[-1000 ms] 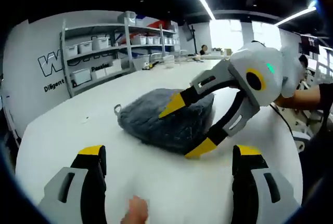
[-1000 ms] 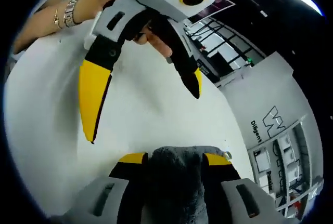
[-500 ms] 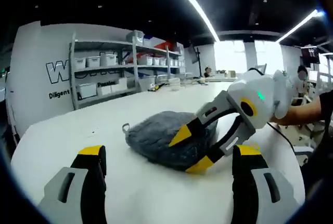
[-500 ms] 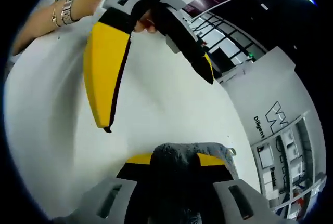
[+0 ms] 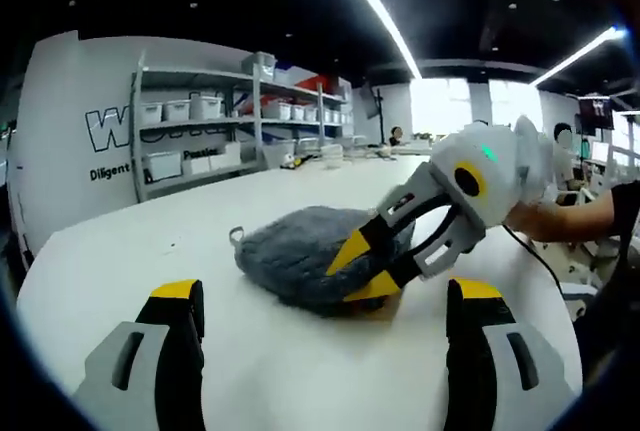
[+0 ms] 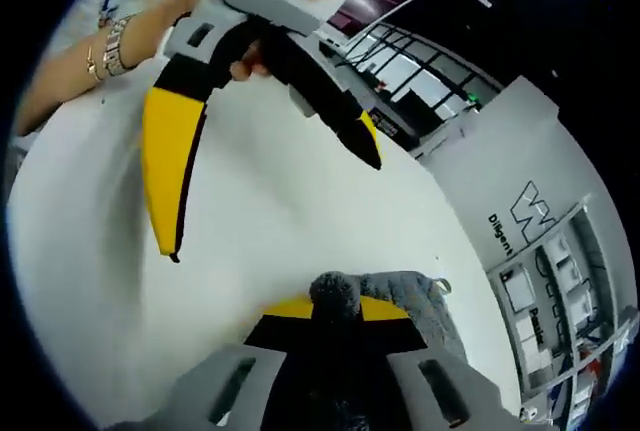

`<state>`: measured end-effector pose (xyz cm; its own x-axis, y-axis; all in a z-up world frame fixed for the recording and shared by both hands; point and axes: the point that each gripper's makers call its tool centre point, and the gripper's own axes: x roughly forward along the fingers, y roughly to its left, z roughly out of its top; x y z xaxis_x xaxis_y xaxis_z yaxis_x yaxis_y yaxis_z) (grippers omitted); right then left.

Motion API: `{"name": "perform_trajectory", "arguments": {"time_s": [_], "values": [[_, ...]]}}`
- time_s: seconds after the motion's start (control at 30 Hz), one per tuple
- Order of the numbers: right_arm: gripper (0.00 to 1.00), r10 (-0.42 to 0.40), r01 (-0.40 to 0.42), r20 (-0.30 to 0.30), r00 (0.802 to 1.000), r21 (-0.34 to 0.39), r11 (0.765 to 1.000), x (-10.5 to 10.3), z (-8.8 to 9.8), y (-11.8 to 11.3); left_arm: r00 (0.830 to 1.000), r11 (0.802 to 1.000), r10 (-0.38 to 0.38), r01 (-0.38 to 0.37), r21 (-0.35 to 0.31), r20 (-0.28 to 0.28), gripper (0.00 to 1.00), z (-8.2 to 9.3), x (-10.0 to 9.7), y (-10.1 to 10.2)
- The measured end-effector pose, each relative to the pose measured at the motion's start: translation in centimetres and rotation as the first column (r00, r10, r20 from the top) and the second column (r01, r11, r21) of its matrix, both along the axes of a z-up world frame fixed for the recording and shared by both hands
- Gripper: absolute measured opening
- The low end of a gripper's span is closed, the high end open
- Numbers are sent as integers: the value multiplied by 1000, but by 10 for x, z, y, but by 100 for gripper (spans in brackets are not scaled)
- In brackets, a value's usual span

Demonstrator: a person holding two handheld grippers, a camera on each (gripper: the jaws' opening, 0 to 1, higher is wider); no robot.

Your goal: Open the folded towel by lifting each exposed corner and separating the folded layers until the towel lies flat within the target outline without major curled edges

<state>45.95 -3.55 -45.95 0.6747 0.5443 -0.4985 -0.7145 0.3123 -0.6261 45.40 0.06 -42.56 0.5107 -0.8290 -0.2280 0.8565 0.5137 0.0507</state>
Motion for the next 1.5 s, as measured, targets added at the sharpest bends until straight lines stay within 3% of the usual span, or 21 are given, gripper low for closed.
{"name": "perform_trajectory", "arguments": {"time_s": [0.23,0.4,0.5,0.73,0.97,1.2,1.5], "values": [[8,-64,62,4,998,207,976,6,37,-18,1000,1000,-10,10,1,-5,100,0,-1,-1],[8,-127,110,33,991,310,944,11,72,-49,1000,1000,-9,9,9,-6,100,-2,-1,-1],[8,-143,123,33,989,344,931,12,84,-64,1000,1000,-7,7,-1,20,100,2,0,-2],[7,-253,202,48,966,469,860,25,117,-118,1000,1000,-7,8,-22,26,100,5,3,-2],[7,-345,272,47,937,521,809,31,127,-169,1000,1000,-1,1,15,-19,100,-4,5,0],[7,-411,340,5,911,554,760,28,120,-219,998,999,6,-4,43,-55,97,-11,4,2],[7,-484,420,-55,874,588,692,24,101,-271,999,999,21,-18,50,-47,98,-12,6,4]]}}
